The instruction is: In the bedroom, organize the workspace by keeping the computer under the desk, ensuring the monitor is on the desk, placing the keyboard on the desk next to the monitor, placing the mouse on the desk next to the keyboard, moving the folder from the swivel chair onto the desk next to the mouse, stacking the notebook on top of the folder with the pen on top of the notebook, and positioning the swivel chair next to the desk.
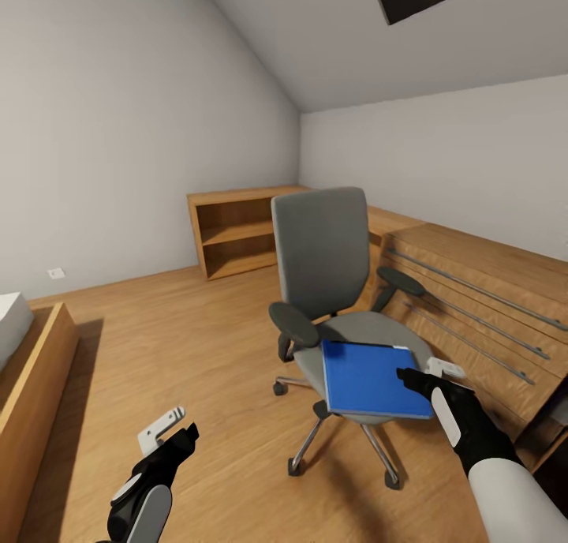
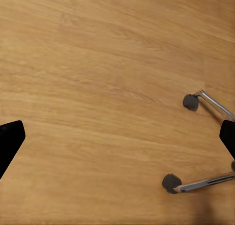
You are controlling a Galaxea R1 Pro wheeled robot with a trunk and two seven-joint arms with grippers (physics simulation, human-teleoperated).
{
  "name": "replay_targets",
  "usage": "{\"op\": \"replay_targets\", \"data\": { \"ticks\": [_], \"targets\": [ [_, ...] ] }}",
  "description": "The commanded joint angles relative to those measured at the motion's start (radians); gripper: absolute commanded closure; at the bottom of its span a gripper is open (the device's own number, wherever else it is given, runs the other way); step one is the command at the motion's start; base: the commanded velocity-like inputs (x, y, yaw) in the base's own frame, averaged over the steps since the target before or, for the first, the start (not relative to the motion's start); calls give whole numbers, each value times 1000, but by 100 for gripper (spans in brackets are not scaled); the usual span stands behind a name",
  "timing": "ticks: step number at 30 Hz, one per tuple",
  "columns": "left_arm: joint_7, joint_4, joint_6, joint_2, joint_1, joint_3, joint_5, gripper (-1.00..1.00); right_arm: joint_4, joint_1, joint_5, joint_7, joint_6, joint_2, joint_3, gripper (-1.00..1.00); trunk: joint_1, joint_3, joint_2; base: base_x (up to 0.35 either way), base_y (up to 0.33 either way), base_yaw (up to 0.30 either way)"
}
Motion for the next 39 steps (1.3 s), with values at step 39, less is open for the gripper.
{"op": "replay_targets", "data": {
  "ticks": [39],
  "targets": [
    [7, 12, 3, 0, -1, -1, 6, -100, -6, 0, -12, -3, 7, 0, 0, -100, 0, 14, 0, -46, 0, 0]
  ]
}}
